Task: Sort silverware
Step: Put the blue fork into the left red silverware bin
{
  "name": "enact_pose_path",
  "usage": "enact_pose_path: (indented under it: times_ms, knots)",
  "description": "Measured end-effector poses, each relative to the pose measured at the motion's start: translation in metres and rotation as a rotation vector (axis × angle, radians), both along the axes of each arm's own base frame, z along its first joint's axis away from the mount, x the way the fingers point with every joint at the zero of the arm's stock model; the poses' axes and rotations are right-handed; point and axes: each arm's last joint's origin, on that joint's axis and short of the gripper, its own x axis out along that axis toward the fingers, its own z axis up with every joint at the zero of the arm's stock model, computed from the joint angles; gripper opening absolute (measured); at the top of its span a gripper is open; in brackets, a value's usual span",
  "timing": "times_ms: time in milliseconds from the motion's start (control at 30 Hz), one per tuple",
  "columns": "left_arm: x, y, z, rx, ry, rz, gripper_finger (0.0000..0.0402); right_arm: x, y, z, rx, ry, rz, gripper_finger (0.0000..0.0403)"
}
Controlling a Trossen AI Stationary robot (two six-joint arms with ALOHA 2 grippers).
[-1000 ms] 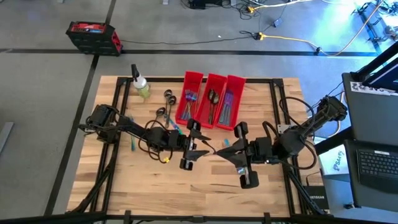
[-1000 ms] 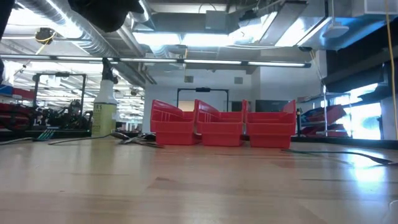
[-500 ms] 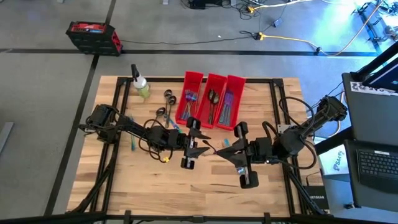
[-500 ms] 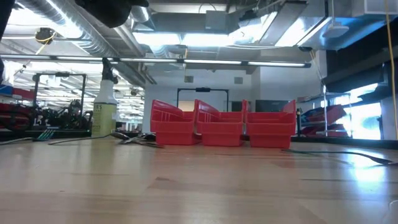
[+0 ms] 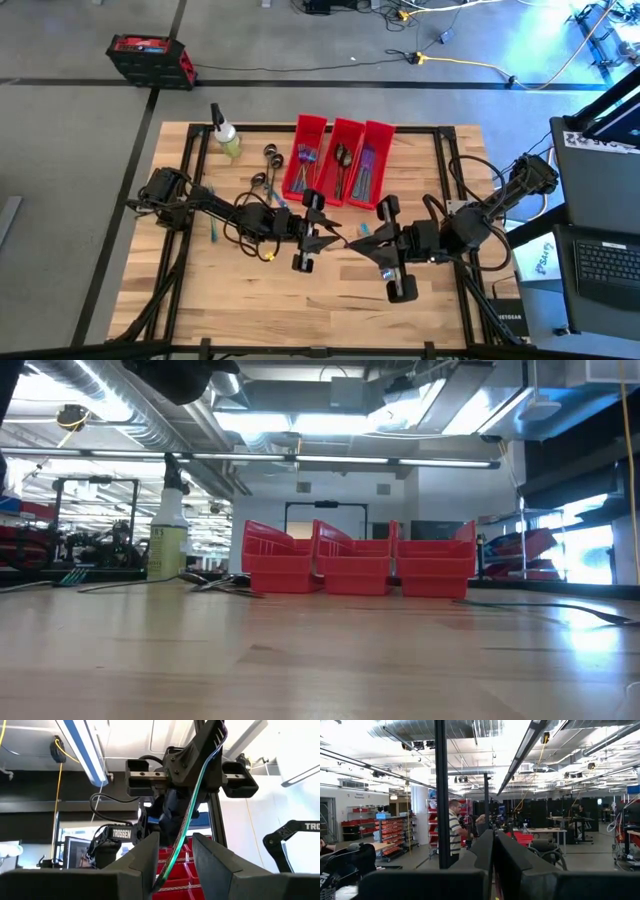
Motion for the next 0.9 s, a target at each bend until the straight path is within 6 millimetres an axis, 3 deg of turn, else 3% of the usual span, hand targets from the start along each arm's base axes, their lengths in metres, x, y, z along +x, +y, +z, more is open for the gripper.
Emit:
enact_pose_path:
  times_ms: [200, 433, 767, 900]
  knots:
    - [-0.0004, 0.0001, 0.0005, 0.008, -0.008, 0.008, 0.0088, 0.0001, 0.0003, -0.0006, -0.002, 0.007, -0.003, 0.0000]
    - [-0.0007, -0.0011, 0.0005, 0.061, -0.021, -0.026, 0.0009, -0.0002, -0.0009, -0.0002, 0.013, 0.015, -0.024, 0.0001]
    - [0.0005, 0.0004, -0.0009, 0.060, -0.005, -0.050, 0.0001, 0.0005, -0.0019, -0.0036, 0.007, 0.067, -0.086, 0.0004]
    - [0.0014, 0.0021, -0.0015, 0.042, 0.007, -0.049, 0.0000, 0.0011, -0.0022, -0.0077, -0.007, 0.105, -0.090, 0.0028]
